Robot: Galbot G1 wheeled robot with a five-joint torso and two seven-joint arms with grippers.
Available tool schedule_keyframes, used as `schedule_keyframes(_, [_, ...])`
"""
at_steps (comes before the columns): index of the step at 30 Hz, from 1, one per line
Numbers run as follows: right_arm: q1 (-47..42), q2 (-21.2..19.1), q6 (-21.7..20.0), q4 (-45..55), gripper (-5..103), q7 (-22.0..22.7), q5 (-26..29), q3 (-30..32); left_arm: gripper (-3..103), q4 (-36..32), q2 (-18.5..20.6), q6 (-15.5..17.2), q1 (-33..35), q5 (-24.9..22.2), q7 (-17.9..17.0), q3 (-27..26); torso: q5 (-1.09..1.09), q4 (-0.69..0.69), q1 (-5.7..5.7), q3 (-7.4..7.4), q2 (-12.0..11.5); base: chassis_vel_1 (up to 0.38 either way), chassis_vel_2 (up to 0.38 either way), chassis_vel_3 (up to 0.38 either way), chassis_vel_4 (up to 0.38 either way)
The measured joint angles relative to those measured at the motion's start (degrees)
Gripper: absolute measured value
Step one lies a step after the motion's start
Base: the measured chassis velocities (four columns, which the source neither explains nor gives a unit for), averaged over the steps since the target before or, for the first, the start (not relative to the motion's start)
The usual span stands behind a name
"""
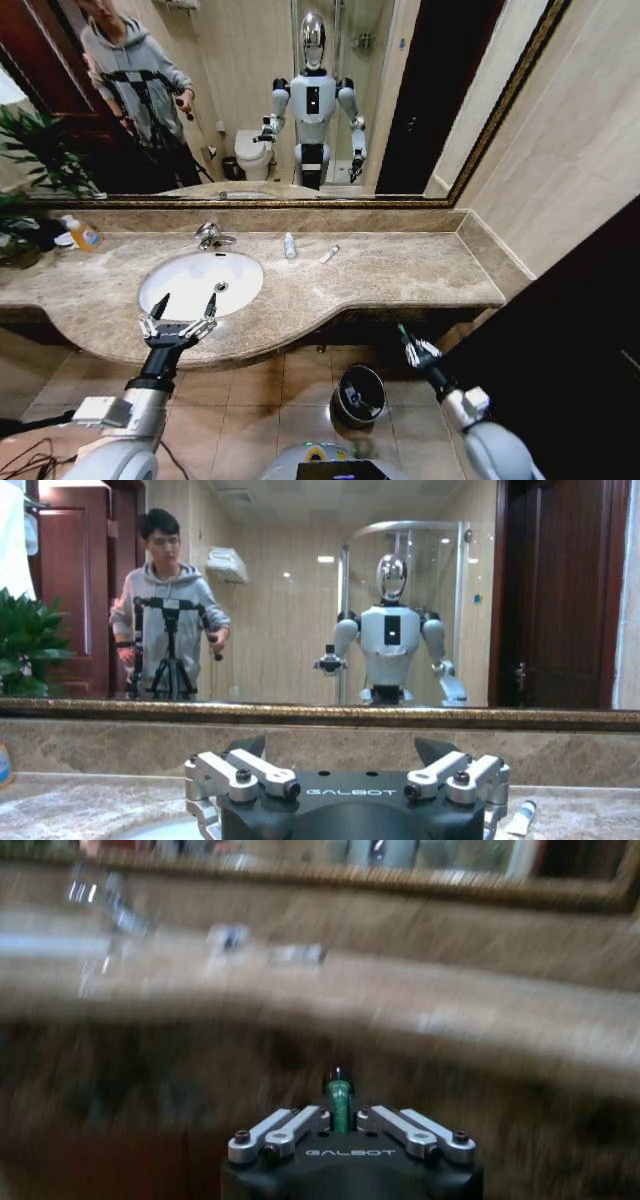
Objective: Pick up the trash from the sink and place it in the trash bin.
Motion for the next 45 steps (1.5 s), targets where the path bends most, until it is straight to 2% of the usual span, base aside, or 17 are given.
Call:
schedule_keyframes(1, [0.38, 0.49, 1.12, -3.29, 9, 0.19, -2.69, -1.54, 100, 0.0, 0.0, 0.0, 0.0, 0.0, 0.0, 0.0, 0.01, -0.01, 0.0, 0.0, 0.0, 0.0, 0.0, 0.0, 0.0])
schedule_keyframes(4, [1.85, 1.47, 1.06, -7.74, 9, 0.45, -4.92, -3.95, 100, 0.0, 0.0, 0.0, 0.0, 0.0, 0.0, 0.0, 0.01, -0.01, 0.0, 0.0, -0.01, 0.0, 0.0, 0.0, 0.0])
schedule_keyframes(10, [11.07, 5.04, -0.79, -21.73, 9, -0.86, -11.92, -7.22, 100, 0.0, 0.0, 0.0, 0.0, 0.0, 0.0, 0.01, 0.01, 0.0, 0.01, 0.01, -0.01, 0.0, 0.0, 0.0, 0.0])
schedule_keyframes(14, [14.84, 5.88, -3.05, -26.38, 9, -1.41, -15.24, -8.5, 100, 0.0, 0.0, 0.0, 0.0, 0.0, 0.0, 0.0, 0.0, 0.0, 0.01, 0.01, -0.01, 0.0, 0.0, 0.0, 0.0])
schedule_keyframes(18, [17.77, 6.05, -5.02, -30.38, 9, -2.1, -18.2, -9.17, 100, 0.0, 0.0, 0.0, 0.0, 0.0, 0.0, 0.0, -0.01, 0.0, 0.01, 0.01, -0.01, 0.0, 0.0, 0.0, 0.0])
schedule_keyframes(25, [22.69, 7.38, -4.9, -37.45, 9, -2.42, -22.37, -9.71, 100, 0.0, 0.0, 0.0, 0.0, 0.0, 0.0, 0.0, 0.0, 0.0, 0.01, 0.01, -0.01, 0.0, 0.0, 0.0, 0.0])
schedule_keyframes(28, [26.67, 9.15, -4.35, -43.63, 9, -2.44, -27.44, -9.61, 100, 0.0, 0.0, 0.0, 0.0, 0.0, 0.0, 0.0, 0.0, 0.0, 0.01, 0.01, -0.01, 0.0, 0.0, 0.0, 0.0])
schedule_keyframes(32, [30.44, 11.13, -4.2, -49.22, 9, -2.12, -31.09, -9.15, 100, 0.0, 0.0, 0.0, 0.0, 0.0, 0.0, 0.0, 0.01, 0.0, 0.01, 0.01, -0.01, 0.0, 0.0, 0.0, 0.0])
schedule_keyframes(45, [37.79, 13.34, -4.01, -60.1, 9, -0.28, -36.05, -8.09, 100, 0.0, 0.0, 0.0, 0.0, 0.0, 0.0, 0.0, 0.0, 0.0, 0.01, 0.01, -0.01, 0.0, 0.0, 0.0, 0.0])
